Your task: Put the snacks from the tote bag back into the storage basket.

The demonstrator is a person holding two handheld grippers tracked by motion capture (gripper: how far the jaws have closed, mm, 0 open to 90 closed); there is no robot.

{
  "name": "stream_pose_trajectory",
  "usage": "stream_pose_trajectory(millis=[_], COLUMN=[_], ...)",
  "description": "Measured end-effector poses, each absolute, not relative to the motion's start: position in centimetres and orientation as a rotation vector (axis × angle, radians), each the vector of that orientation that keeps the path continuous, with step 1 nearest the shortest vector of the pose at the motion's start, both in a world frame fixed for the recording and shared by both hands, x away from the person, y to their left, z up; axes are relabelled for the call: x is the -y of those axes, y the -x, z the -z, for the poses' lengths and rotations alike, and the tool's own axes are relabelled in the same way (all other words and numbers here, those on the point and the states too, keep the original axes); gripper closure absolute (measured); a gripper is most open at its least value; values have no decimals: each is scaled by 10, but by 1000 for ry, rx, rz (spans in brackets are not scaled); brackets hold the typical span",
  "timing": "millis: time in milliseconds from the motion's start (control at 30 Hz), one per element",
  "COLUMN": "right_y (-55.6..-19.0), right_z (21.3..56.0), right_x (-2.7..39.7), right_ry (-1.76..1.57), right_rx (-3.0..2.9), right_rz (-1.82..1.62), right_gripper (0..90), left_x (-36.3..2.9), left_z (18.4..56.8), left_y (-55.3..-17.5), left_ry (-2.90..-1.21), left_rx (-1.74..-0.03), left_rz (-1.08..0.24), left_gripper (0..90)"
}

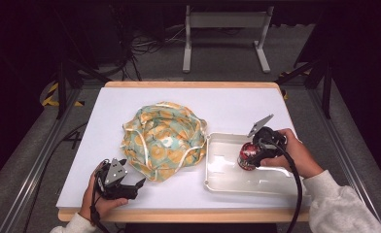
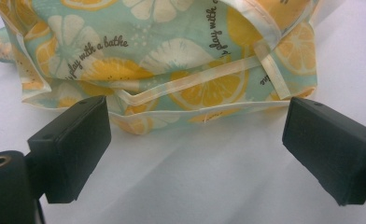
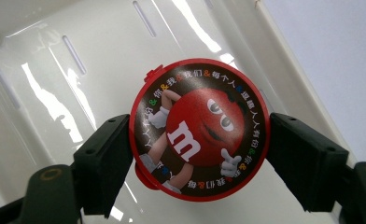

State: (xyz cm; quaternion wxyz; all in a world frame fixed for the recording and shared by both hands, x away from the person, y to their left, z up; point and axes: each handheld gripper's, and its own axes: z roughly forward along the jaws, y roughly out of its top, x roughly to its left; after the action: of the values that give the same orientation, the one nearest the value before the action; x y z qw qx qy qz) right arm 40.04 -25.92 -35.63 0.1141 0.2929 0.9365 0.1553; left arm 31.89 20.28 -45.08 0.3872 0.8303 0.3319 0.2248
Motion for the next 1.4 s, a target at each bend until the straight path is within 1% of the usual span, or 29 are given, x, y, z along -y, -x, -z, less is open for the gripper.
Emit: stream_pose_trajectory(millis=[400, 867, 1400], right_y=[-397, -384, -364], right_z=[349, 340, 335], right_x=[263, 276, 293], right_ry=[-854, -806, -766], right_rx=[-2715, -2659, -2569], right_rz=[-484, -570, -650], right_gripper=[220, 212, 178], left_x=[-203, -202, -202], left_z=[451, 452, 452], left_y=[-319, -319, -319], left_ry=[-2116, -2118, -2116], left_rx=[-844, -848, -850], left_rz=[-571, -566, -568], left_gripper=[84, 84, 84])
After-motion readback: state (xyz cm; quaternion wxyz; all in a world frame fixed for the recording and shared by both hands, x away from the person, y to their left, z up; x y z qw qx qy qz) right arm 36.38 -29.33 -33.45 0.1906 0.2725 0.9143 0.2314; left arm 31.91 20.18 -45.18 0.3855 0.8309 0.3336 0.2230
